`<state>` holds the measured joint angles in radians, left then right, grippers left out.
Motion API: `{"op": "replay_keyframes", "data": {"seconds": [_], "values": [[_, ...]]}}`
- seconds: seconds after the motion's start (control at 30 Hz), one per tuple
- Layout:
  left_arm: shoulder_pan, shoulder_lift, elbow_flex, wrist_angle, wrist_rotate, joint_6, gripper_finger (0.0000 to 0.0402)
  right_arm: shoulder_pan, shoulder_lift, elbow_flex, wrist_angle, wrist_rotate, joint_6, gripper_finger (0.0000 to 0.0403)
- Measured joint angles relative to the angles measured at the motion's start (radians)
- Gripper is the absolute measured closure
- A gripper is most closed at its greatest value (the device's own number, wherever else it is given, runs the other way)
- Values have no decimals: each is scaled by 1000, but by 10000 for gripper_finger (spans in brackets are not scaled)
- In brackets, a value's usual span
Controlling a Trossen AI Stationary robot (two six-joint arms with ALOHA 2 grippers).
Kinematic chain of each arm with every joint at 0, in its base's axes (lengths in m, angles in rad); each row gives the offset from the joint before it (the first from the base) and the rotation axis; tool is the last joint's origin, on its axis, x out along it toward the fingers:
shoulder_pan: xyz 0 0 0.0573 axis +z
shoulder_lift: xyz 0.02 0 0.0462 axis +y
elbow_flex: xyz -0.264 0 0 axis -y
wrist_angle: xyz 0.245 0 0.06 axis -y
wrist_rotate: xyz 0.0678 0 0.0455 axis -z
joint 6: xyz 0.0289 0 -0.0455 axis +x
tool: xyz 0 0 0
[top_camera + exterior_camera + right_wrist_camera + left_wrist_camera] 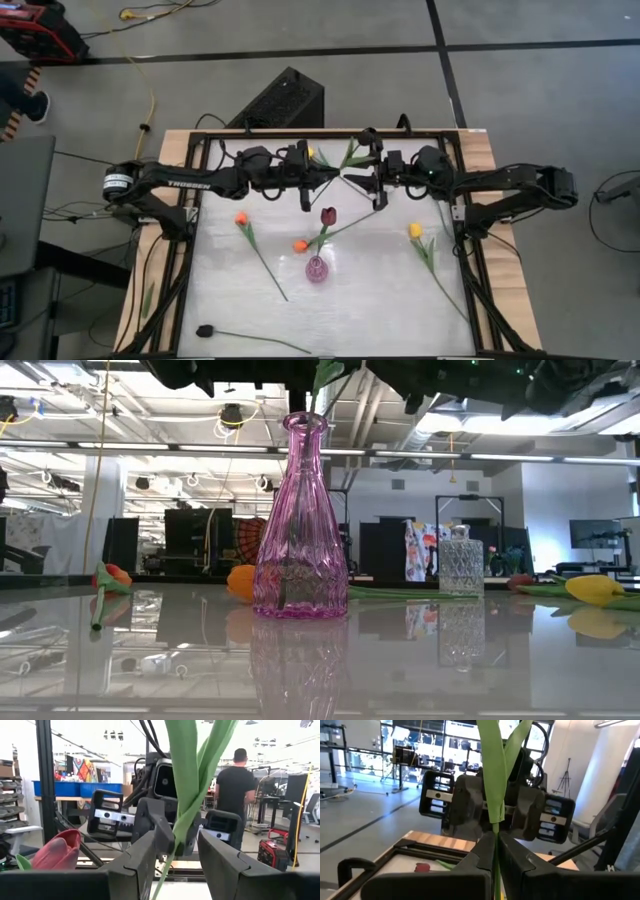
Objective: Sort flowers into vase by color
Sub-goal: Put the top black flower into the violet vase
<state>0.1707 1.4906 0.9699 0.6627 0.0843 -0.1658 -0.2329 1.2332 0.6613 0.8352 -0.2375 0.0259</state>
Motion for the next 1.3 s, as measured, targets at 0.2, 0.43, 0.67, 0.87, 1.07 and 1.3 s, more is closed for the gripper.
{"op": "replay_keyframes", "data": {"seconds": [0.2, 0.43, 0.67, 0.87, 1.07, 1.3], "values": [[-3, 0, 0, -1, 25, 15, 400, 0, 77, 22, 73, 0, 27, 230], [-5, 0, 0, -56, 24, 6, 400, 4, 122, 70, 68, 0, 28, 239], [-6, 0, -1, -27, -1, 42, 400, 3, 120, 70, 57, 0, 37, 321], [-6, 0, -2, -32, -42, 56, 399, 3, 100, 70, 30, 0, 37, 374], [-6, -42, -1, -252, -54, 96, 364, 8, -37, 69, -151, 1, 38, 374], [-6, -158, -11, -601, -95, 146, 319, 97, -250, 69, -452, 4, 11, 374]]}}
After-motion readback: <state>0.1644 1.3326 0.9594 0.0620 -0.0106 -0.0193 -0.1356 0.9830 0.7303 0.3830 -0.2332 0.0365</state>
